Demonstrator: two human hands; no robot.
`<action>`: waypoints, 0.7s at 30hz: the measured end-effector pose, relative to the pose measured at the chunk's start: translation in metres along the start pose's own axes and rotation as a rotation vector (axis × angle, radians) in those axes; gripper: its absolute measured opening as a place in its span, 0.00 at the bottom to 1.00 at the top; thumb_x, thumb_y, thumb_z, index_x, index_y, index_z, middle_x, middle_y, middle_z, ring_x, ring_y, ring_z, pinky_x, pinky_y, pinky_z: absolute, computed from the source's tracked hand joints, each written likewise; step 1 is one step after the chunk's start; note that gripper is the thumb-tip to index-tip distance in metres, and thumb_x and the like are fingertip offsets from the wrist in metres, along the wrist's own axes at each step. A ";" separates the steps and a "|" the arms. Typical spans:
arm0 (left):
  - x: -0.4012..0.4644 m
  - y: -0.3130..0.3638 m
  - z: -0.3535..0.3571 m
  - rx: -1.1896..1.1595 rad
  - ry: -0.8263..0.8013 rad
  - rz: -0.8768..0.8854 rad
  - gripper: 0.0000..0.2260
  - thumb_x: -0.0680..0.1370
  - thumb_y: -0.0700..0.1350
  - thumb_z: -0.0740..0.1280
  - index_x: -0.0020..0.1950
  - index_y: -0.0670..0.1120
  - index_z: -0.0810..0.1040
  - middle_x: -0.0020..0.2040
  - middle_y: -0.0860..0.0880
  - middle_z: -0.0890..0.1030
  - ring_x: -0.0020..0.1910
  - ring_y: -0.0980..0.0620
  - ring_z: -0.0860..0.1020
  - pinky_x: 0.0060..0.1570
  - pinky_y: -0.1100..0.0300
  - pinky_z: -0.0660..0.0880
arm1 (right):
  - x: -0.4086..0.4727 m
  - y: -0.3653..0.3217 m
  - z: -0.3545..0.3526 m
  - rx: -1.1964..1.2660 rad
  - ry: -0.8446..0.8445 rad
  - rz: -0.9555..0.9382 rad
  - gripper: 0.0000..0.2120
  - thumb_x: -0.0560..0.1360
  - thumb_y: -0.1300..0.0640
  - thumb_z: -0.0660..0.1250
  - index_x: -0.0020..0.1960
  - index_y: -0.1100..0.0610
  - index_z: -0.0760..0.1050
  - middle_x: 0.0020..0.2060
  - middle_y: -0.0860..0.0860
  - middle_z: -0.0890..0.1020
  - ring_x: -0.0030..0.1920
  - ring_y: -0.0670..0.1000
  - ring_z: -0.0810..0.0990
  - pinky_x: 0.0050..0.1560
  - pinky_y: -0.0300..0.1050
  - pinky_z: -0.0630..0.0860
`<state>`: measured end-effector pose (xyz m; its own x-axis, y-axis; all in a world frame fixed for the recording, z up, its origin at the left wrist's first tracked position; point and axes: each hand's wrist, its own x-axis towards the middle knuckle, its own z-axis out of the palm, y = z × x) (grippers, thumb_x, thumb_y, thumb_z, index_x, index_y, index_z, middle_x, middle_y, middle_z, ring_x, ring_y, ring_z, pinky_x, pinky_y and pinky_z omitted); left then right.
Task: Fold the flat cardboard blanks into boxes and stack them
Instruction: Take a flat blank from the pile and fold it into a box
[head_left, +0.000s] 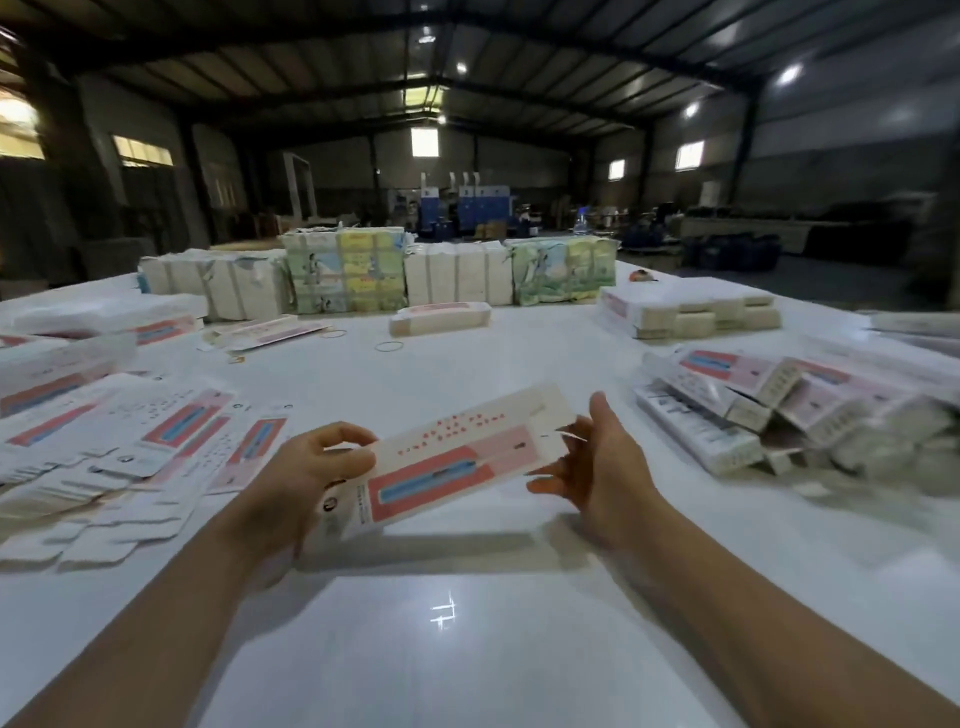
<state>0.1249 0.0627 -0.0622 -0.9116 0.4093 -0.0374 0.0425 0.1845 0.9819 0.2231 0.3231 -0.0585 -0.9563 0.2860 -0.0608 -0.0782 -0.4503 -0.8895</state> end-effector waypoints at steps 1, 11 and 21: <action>-0.003 -0.001 -0.001 0.031 -0.016 -0.009 0.07 0.76 0.44 0.67 0.44 0.55 0.81 0.46 0.47 0.85 0.44 0.45 0.84 0.40 0.53 0.79 | -0.003 -0.002 0.000 0.020 -0.092 -0.008 0.22 0.78 0.44 0.58 0.45 0.60 0.82 0.35 0.58 0.83 0.36 0.58 0.84 0.27 0.46 0.80; -0.023 0.017 0.059 1.189 0.201 0.771 0.45 0.65 0.71 0.64 0.73 0.44 0.65 0.68 0.46 0.70 0.66 0.45 0.66 0.69 0.40 0.59 | -0.016 0.010 0.007 -0.362 -0.235 -0.323 0.07 0.78 0.63 0.63 0.49 0.56 0.80 0.41 0.55 0.85 0.42 0.55 0.84 0.33 0.43 0.80; -0.029 0.022 0.071 1.141 0.363 1.093 0.40 0.60 0.59 0.77 0.63 0.36 0.73 0.54 0.40 0.80 0.45 0.42 0.80 0.42 0.53 0.78 | -0.018 0.003 0.008 -0.282 -0.412 -0.233 0.09 0.74 0.58 0.67 0.53 0.59 0.78 0.43 0.54 0.85 0.41 0.54 0.84 0.35 0.42 0.80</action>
<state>0.1812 0.1188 -0.0523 -0.2806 0.5926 0.7550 0.8149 0.5627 -0.1389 0.2375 0.3104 -0.0562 -0.9584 -0.0293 0.2838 -0.2762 -0.1543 -0.9486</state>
